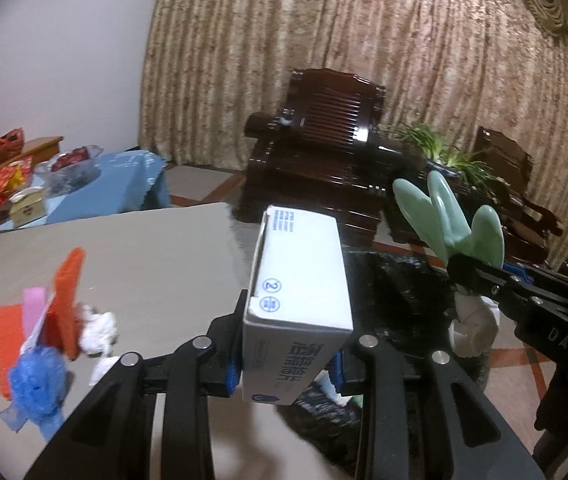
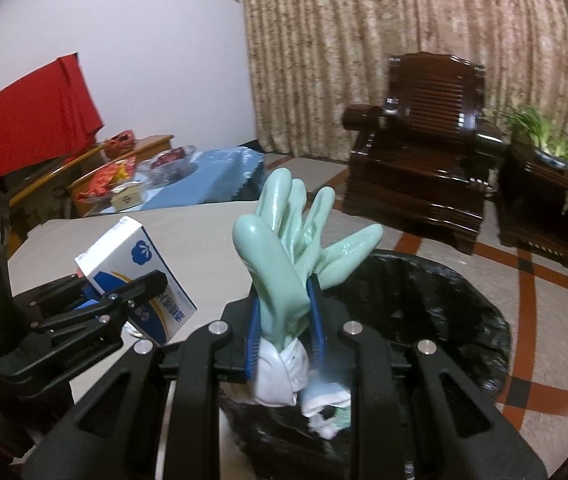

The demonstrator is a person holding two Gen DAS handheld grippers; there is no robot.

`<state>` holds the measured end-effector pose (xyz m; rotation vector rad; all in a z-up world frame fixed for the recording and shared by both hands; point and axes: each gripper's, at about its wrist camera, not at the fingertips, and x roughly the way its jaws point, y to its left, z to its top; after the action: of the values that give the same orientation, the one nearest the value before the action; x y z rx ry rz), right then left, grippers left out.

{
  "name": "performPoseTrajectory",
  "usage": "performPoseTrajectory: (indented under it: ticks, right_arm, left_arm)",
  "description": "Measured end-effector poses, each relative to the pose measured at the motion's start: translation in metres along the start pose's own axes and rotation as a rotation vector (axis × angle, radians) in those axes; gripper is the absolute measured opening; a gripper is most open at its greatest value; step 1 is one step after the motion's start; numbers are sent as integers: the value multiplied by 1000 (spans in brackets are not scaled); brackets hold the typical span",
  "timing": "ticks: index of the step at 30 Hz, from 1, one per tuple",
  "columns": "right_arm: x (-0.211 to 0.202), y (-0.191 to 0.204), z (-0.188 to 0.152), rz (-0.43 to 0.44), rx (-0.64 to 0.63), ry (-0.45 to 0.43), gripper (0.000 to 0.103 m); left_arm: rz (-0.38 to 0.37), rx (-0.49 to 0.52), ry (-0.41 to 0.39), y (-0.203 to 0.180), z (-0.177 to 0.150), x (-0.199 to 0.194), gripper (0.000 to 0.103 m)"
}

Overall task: Collect trash
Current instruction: 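Carry the tissue box and glove with both tools over the trash bin, then open both tools to drop the box and glove into the bin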

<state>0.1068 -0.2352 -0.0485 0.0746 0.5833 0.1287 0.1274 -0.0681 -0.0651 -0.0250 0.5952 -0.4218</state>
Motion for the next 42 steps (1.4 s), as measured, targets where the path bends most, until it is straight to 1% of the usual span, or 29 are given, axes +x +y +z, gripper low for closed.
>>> performPoseTrajectory:
  ticks: [9,18,21,23,24,25,26,27,28,29,30,31,32,34,37,39,42]
  right_arm:
    - [-3,-45,-17,-91,42,19,21]
    - [2,-72,-32,-138,64,48,21]
    - [7,-81,-35,-151,78,60,22]
    - [8,-85,-38,-158,83,68,27]
    - [10,-88,-41,-174,83,75,32]
    - [11,-88,-42,-182,84,82,42]
    - [12,-89,-42,-190,90,84,48]
    - [11,-91,-45,-198,101,81,60]
    - [11,-93,-46,-203,108,79,67]
    - [10,-94,-47,-207,113,76,69]
    - [9,-94,-48,-210,114,75,77]
    - [8,-93,-49,-220,116,67,89]
    - [5,-93,-49,-231,119,50,94]
    - [2,-91,-49,-225,126,32,97]
    - [1,-89,-47,-217,144,27,98]
    - [0,-85,-45,-206,155,22,98]
    - [2,-76,-42,-189,148,18,98]
  left_arm:
    - [-67,57,2,-40,7,26,33]
    - [-118,101,25,-73,9,59,33]
    - [-133,112,38,-81,10,68,33]
    - [-147,113,48,-84,11,72,35]
    - [-151,113,54,-85,10,73,46]
    - [-149,111,56,-84,10,73,57]
    - [-147,107,52,-84,9,72,59]
    - [-146,105,52,-83,9,71,62]
    - [-144,105,54,-81,8,71,64]
    - [-138,102,57,-78,8,70,65]
    - [-131,97,58,-75,6,68,68]
    - [-125,92,57,-72,6,66,71]
    - [-116,88,55,-69,5,65,73]
    - [-92,74,51,-59,4,60,85]
    - [-67,55,47,-44,3,50,95]
    - [-42,36,40,-31,1,41,97]
    - [-17,15,35,-16,-1,33,97]
